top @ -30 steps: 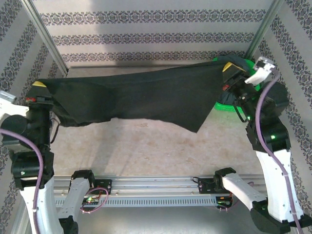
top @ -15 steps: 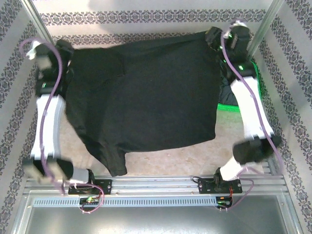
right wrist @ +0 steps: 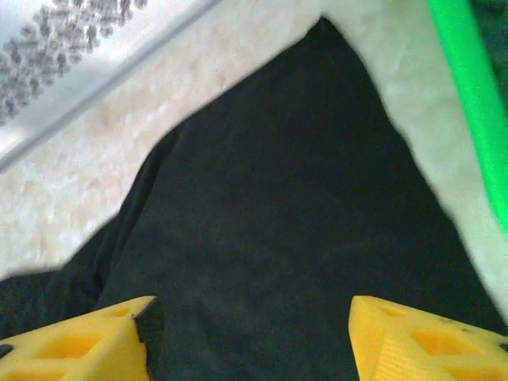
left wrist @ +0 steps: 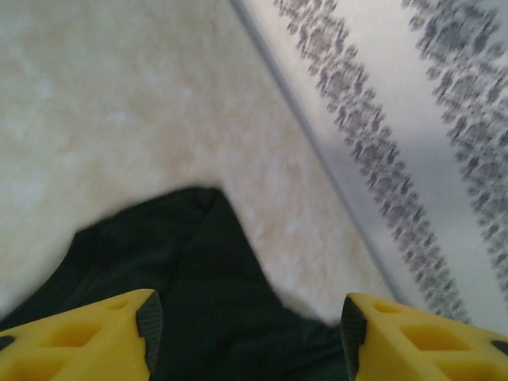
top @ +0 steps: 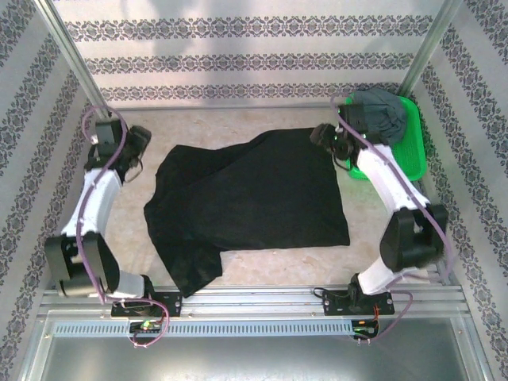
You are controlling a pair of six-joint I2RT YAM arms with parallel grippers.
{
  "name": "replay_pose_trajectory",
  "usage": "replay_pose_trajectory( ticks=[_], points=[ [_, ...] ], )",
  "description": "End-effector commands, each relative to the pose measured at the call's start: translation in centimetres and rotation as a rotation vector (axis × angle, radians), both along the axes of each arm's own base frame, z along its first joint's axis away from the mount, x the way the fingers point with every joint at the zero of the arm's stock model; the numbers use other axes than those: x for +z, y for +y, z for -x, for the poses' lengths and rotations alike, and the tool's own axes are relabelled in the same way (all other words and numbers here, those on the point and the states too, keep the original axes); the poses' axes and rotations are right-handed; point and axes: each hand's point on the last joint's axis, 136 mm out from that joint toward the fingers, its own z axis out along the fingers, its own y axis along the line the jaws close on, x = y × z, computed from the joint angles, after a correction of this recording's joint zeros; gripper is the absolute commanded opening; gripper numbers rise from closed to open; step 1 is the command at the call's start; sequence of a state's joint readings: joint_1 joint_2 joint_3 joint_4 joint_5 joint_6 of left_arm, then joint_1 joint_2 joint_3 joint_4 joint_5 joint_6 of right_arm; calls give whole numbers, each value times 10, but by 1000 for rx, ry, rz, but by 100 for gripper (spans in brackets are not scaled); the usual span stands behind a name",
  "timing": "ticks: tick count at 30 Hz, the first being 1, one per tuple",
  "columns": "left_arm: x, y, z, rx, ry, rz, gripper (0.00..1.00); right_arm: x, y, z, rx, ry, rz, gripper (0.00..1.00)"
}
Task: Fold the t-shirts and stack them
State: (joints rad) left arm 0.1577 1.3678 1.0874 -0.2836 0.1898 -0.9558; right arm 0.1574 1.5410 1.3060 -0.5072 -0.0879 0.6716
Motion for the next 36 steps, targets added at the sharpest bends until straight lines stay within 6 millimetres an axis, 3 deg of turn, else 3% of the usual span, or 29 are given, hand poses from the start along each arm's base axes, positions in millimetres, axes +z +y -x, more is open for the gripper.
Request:
replay_pose_trajectory(
  ticks=[1,4,7,15,18,25,32,36],
  points=[
    [-59,-31,25,-65,122,79,56,-31,14,39,11,76,-13,59],
    [-84,-55,36,-130,184,94,51,-61,15,73,10,149,9,56],
    [-101,-72,32,-166,211,99,48,-90,10,92,-11,211,4,53],
    [-129,-93,-25,-218,194,115,49,-146,-12,102,-25,388,39,52],
    [-149,-94,-37,-231,248,87,49,-164,-19,106,-26,464,55,51],
    [-172,-99,-45,-290,341,47,42,-167,-25,110,-39,507,66,51],
    [-169,-93,-19,-282,435,-34,44,-159,-24,107,-55,493,47,51],
    [-179,-101,-9,-310,474,-13,43,-152,-13,103,-31,466,13,51]
  ],
)
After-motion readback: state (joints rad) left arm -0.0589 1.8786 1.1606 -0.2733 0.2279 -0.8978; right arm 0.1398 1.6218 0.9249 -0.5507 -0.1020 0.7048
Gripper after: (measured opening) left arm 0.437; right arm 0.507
